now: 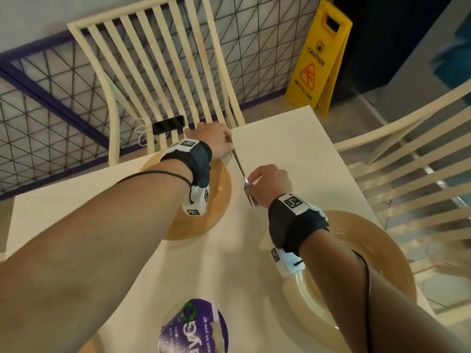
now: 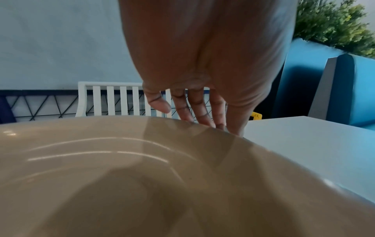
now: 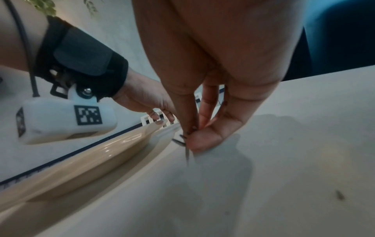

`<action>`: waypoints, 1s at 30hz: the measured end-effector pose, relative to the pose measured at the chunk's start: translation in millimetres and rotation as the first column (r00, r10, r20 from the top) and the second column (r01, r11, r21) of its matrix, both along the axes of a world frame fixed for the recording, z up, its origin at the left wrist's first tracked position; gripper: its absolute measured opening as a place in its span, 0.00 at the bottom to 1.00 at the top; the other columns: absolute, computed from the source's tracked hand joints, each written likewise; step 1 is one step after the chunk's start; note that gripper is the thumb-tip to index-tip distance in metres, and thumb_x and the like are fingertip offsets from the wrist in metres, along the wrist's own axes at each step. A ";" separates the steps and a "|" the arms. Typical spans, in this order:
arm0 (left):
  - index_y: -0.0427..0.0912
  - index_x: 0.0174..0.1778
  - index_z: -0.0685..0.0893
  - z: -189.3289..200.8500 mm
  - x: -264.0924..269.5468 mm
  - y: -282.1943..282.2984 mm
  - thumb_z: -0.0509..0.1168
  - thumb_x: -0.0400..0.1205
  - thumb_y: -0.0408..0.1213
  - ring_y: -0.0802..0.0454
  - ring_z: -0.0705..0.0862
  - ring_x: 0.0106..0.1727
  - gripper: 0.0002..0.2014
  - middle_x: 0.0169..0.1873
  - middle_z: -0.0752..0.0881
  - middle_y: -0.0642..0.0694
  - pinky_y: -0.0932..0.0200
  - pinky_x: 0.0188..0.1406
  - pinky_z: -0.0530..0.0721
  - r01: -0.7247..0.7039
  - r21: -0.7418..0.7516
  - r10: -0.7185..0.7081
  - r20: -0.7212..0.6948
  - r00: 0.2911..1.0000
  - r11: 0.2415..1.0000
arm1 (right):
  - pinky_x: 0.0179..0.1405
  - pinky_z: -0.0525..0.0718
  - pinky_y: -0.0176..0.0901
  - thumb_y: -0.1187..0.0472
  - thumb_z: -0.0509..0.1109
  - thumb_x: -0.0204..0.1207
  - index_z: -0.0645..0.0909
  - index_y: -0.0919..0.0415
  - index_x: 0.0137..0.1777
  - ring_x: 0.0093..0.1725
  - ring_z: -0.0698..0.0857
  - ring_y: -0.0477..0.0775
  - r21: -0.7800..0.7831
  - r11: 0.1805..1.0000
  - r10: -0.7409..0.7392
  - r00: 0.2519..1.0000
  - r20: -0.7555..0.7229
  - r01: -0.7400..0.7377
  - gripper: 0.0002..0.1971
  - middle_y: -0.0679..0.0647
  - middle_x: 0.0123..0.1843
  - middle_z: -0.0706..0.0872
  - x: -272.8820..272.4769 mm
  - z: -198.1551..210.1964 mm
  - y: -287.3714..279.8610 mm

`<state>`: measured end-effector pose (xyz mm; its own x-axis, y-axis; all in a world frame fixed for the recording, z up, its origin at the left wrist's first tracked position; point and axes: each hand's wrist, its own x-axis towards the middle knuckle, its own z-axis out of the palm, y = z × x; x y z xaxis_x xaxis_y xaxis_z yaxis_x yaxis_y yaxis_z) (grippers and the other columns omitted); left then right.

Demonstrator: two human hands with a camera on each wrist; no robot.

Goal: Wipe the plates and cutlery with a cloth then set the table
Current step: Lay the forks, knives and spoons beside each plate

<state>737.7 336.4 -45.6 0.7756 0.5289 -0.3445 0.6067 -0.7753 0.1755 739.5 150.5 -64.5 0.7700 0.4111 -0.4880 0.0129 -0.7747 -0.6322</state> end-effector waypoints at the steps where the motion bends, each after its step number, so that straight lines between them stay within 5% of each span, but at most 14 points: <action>1: 0.59 0.68 0.82 -0.6 0.6 -0.4 0.68 0.81 0.55 0.41 0.76 0.73 0.19 0.63 0.86 0.52 0.27 0.77 0.64 0.003 0.006 -0.003 0.008 1.000 1.000 | 0.49 0.86 0.44 0.58 0.77 0.74 0.87 0.49 0.48 0.50 0.88 0.61 -0.007 1.000 0.011 1.000 0.020 -0.011 0.04 0.54 0.53 0.87 0.4 1.4 0.7; 10: 0.57 0.67 0.85 -11.4 4.0 -0.3 0.67 0.83 0.51 0.42 0.79 0.68 0.16 0.60 0.88 0.52 0.31 0.74 0.69 -0.013 0.025 0.010 0.125 0.992 1.000 | 0.56 0.86 0.49 0.55 0.74 0.77 0.86 0.52 0.57 0.57 0.85 0.64 -0.068 0.992 0.110 0.990 0.087 -0.104 0.10 0.57 0.59 0.85 5.0 8.9 6.2; 21: 0.55 0.72 0.82 -4.6 0.9 -5.0 0.63 0.87 0.46 0.40 0.74 0.74 0.17 0.67 0.85 0.47 0.33 0.73 0.69 -0.005 0.040 0.000 0.134 0.991 0.999 | 0.60 0.86 0.52 0.53 0.77 0.75 0.87 0.52 0.55 0.57 0.85 0.63 -0.028 0.998 0.063 0.996 0.069 -0.061 0.10 0.56 0.59 0.83 4.3 13.0 0.0; 27: 0.58 0.67 0.84 30.0 -39.6 -20.7 0.61 0.83 0.51 0.43 0.81 0.66 0.17 0.58 0.87 0.53 0.33 0.69 0.77 0.026 -0.035 -0.012 0.347 0.938 0.999 | 0.56 0.83 0.43 0.55 0.77 0.73 0.88 0.50 0.50 0.53 0.87 0.56 0.109 0.994 0.012 0.988 0.155 -0.029 0.06 0.51 0.53 0.89 -4.8 45.0 -36.5; 30: 0.60 0.65 0.85 56.0 -85.6 -51.0 0.60 0.83 0.54 0.46 0.82 0.63 0.17 0.53 0.87 0.59 0.34 0.67 0.79 0.049 -0.087 -0.005 0.446 0.895 0.995 | 0.56 0.86 0.49 0.56 0.76 0.74 0.88 0.51 0.49 0.49 0.88 0.52 0.202 0.978 0.008 0.982 0.187 -0.046 0.05 0.48 0.49 0.90 -25.4 72.7 -66.9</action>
<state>652.1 285.5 10.5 0.8728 0.4880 -0.0070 0.4271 -0.7569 0.4947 714.1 83.7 8.2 0.8262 0.5088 -0.2420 0.1633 -0.6273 -0.7614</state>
